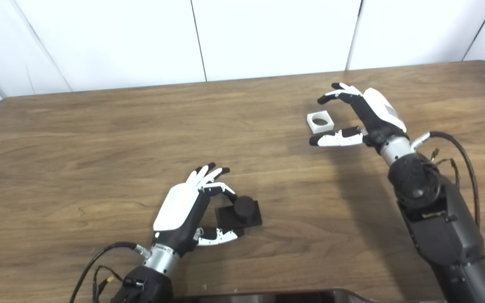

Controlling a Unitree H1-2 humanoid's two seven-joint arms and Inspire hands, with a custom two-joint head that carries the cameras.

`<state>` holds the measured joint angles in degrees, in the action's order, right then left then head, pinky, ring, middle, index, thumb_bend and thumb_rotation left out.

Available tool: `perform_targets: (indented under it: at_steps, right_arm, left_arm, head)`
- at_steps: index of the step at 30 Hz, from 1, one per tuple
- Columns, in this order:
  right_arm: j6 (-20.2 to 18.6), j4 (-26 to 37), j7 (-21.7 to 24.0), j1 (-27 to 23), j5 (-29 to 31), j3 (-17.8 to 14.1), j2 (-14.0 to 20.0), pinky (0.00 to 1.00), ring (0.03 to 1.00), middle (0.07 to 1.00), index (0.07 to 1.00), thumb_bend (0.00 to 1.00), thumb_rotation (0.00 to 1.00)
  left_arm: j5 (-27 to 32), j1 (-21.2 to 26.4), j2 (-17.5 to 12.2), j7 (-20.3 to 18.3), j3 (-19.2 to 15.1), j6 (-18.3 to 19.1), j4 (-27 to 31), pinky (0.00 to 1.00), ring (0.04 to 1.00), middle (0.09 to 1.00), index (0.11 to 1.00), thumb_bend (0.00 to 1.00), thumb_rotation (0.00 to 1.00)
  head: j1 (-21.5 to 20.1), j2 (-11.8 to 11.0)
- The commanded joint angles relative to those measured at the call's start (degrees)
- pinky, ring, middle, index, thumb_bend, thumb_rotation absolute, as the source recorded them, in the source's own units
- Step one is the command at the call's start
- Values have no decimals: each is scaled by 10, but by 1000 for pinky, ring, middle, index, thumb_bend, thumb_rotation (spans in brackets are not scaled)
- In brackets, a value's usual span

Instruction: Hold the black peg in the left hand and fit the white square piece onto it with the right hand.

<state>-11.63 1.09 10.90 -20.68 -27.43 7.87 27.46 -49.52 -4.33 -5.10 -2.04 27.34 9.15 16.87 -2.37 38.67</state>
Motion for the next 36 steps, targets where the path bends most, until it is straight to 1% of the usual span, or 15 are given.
perform_targets:
  at_steps: [1,3,6,11,13,17,24,29,36]
  right_arm:
    - [36,-22,-7,-46,-10,3,14,899,980,933,713,936,312]
    - [40,-42,-6,-60,-14,7,15,909,980,932,712,942,300]
    - [42,-64,-3,-76,-21,16,19,952,984,932,709,948,283]
    - [48,-90,6,-95,-28,28,25,973,991,940,711,943,267]
    - [50,-99,10,-101,-29,32,27,981,995,942,714,943,262]
    - [56,-111,10,-107,-30,34,28,975,994,940,714,953,260]
    - [63,-126,4,-115,-36,35,28,951,987,933,723,952,289]
    - [60,-146,6,-129,-38,38,27,959,990,937,730,943,290]
    - [72,-179,9,-153,-47,52,31,978,996,940,730,933,274]
  left_arm:
    - [-8,-4,0,-5,3,-6,-6,1000,989,916,495,504,66]
    - [-10,-3,1,-2,3,-8,-8,1000,986,914,495,505,66]
    - [-13,-3,1,3,2,-12,-12,1000,978,907,495,506,65]
    - [-16,-5,2,11,2,-17,-16,1000,974,903,495,506,65]
    - [-17,-6,3,8,2,-14,-13,1000,976,905,495,505,66]
    - [-18,-6,5,5,2,-12,-11,1000,978,908,495,505,65]
    - [-15,-4,7,2,2,-9,-11,1000,983,913,495,505,65]
    - [-16,-2,9,4,0,-8,-13,1000,985,916,495,505,66]
    - [-20,-2,10,10,0,-12,-14,1000,982,910,495,505,66]
  head:
    - [-1,1]
    - [-1,-1]
    - [-2,-2]
    - [-7,-7]
    - [-10,-7]
    - [-11,-8]
    - [-11,-11]
    - [-9,-13]
    - [-6,-13]
